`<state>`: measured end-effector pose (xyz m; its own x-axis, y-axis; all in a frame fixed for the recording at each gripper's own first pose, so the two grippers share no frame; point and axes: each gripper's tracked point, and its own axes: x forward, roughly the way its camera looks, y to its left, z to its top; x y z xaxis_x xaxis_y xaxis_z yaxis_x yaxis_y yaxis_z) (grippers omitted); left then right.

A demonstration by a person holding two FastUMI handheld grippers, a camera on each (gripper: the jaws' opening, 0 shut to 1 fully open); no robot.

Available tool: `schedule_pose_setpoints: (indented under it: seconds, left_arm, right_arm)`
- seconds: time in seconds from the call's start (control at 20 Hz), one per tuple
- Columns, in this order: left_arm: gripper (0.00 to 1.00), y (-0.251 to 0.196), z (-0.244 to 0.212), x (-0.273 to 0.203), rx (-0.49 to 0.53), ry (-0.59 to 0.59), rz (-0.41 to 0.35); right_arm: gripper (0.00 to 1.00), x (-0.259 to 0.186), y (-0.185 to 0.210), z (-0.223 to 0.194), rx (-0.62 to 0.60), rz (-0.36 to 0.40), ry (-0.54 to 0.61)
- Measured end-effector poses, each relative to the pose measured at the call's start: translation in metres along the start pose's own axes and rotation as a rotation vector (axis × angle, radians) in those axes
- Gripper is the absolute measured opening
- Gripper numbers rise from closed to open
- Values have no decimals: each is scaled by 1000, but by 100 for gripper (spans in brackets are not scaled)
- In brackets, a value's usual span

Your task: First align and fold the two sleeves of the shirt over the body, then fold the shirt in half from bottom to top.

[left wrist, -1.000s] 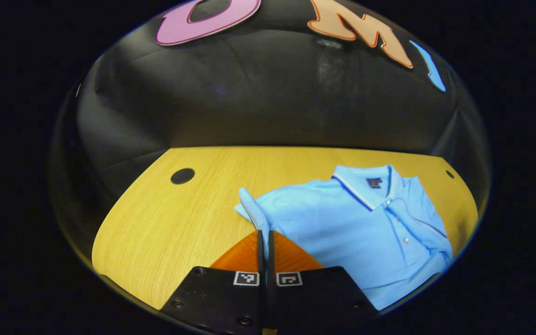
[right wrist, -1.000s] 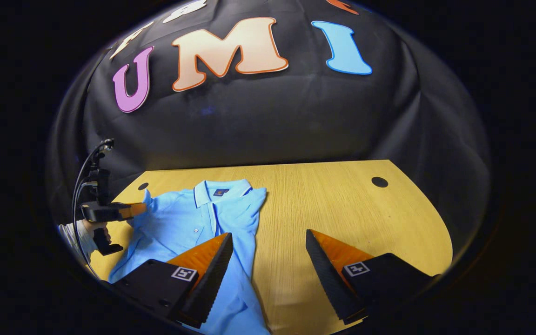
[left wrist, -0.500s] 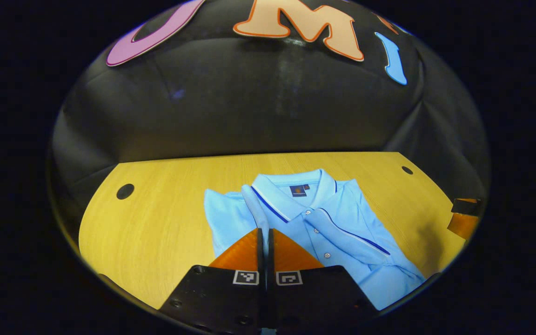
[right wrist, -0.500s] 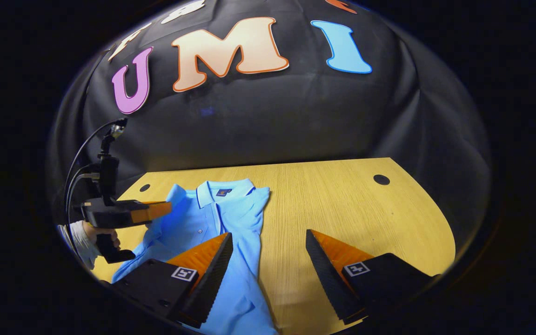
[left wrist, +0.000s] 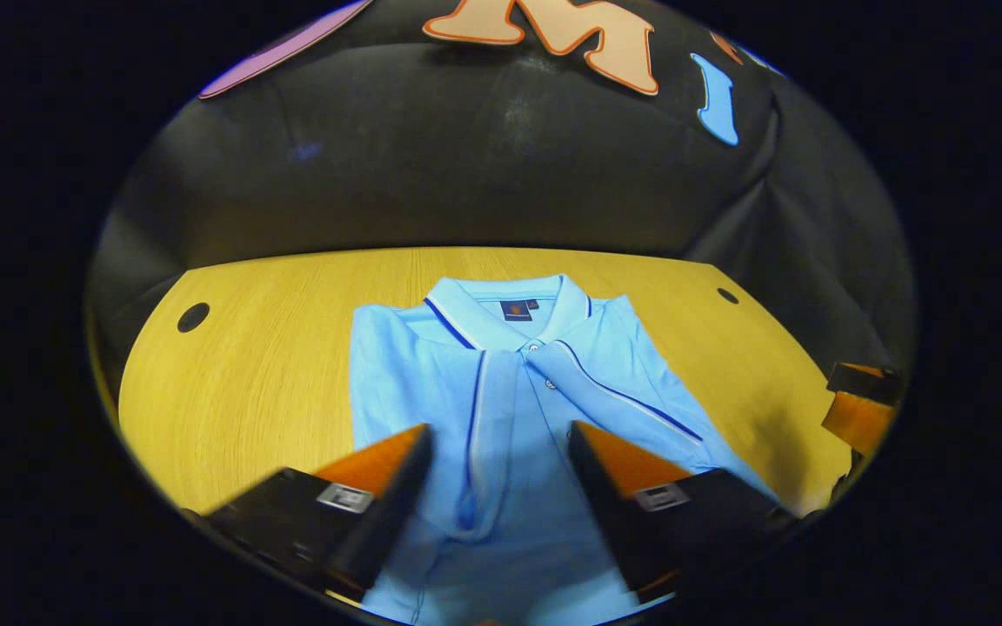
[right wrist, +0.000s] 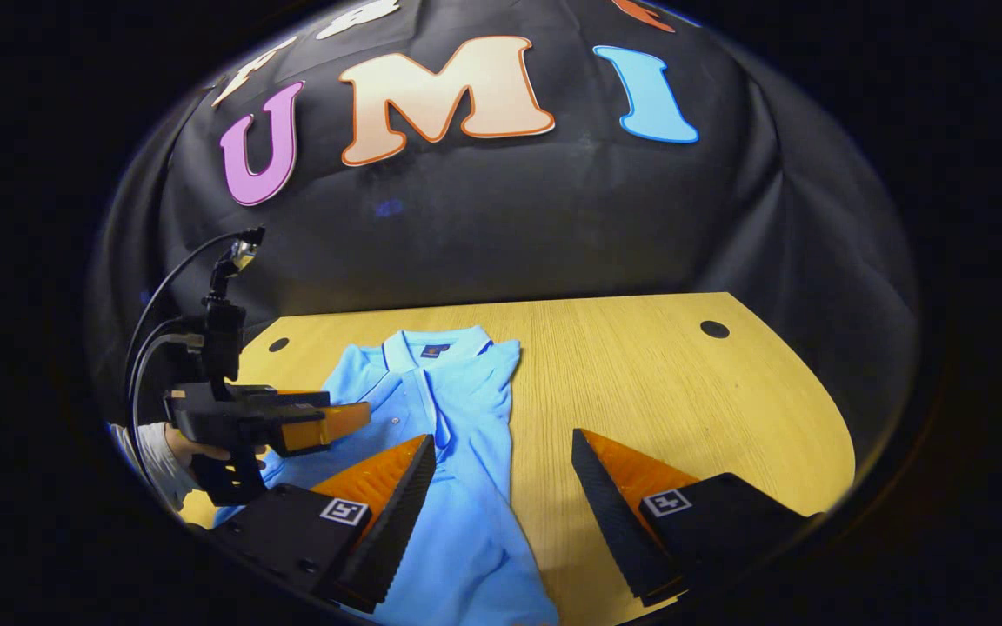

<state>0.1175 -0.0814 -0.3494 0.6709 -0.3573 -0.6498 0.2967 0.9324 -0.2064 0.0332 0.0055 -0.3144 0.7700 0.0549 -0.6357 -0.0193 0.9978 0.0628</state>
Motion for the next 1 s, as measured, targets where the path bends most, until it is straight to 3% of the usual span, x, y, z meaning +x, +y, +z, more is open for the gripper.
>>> schedule_pose_setpoints:
  seconds: [0.05,0.15,0.5,0.65,0.7,0.75,1.0]
  left_arm:
    - [92,1,3,-19,14,-27,8]
    - [96,6,0,-55,47,-72,41]
    - [96,7,-46,-160,113,-112,95]
    - [96,10,-74,-191,125,-104,122]
    - [96,11,-85,-200,117,-97,127]
    - [96,12,-96,-209,108,-92,132]
    - [96,22,-157,-250,102,-34,162]
  right_arm:
    - [98,-9,2,-3,-1,7,-5]
    - [98,-27,6,-12,-5,29,-14]
    - [98,-96,1,-66,-49,16,-4]
    - [98,-121,-2,-88,-67,11,10]
    - [94,-126,-4,-96,-75,9,16]
    - [98,-133,-5,-103,-85,5,21]
    - [98,-165,-7,-154,-135,-4,74]
